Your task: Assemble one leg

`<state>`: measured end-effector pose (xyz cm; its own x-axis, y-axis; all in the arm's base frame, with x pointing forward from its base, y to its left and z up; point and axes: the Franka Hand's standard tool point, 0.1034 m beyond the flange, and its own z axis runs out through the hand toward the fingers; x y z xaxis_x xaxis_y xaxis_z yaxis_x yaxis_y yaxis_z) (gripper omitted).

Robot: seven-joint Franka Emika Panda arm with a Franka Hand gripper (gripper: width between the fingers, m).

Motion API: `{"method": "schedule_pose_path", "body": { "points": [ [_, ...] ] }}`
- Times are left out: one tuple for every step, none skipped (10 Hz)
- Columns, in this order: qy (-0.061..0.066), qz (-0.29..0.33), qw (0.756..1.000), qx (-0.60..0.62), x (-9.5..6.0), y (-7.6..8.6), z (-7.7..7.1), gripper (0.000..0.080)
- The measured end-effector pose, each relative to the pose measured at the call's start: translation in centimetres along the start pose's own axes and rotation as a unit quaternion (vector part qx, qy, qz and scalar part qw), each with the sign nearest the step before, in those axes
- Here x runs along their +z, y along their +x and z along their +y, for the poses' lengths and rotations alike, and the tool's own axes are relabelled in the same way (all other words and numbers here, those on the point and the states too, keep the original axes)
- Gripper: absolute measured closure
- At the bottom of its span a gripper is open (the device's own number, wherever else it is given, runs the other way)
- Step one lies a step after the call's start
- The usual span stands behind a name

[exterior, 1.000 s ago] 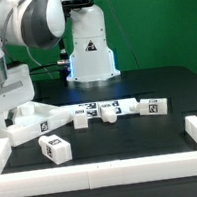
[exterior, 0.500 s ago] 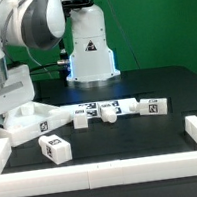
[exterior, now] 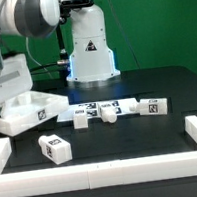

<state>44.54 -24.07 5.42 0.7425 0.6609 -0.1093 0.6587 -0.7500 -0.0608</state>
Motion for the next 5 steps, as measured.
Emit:
{"method": "schedule_pose_path", "body": {
  "points": [
    [-0.009,-0.002,0.999,0.047,-2.0,1.7,-0.4,0.0746],
    [-0.02,-0.008,0.997,0.075,-4.2,4.3,-1.1,0.0745],
    [-0.021,-0.008,0.995,0.096,-5.3,6.8,-1.6,0.0745],
    [-0.023,-0.01,0.992,0.127,-5.9,9.1,-1.7,0.0745],
    [-0.027,-0.014,0.982,0.186,-6.5,12.1,-1.7,0.0745]
  ]
}}
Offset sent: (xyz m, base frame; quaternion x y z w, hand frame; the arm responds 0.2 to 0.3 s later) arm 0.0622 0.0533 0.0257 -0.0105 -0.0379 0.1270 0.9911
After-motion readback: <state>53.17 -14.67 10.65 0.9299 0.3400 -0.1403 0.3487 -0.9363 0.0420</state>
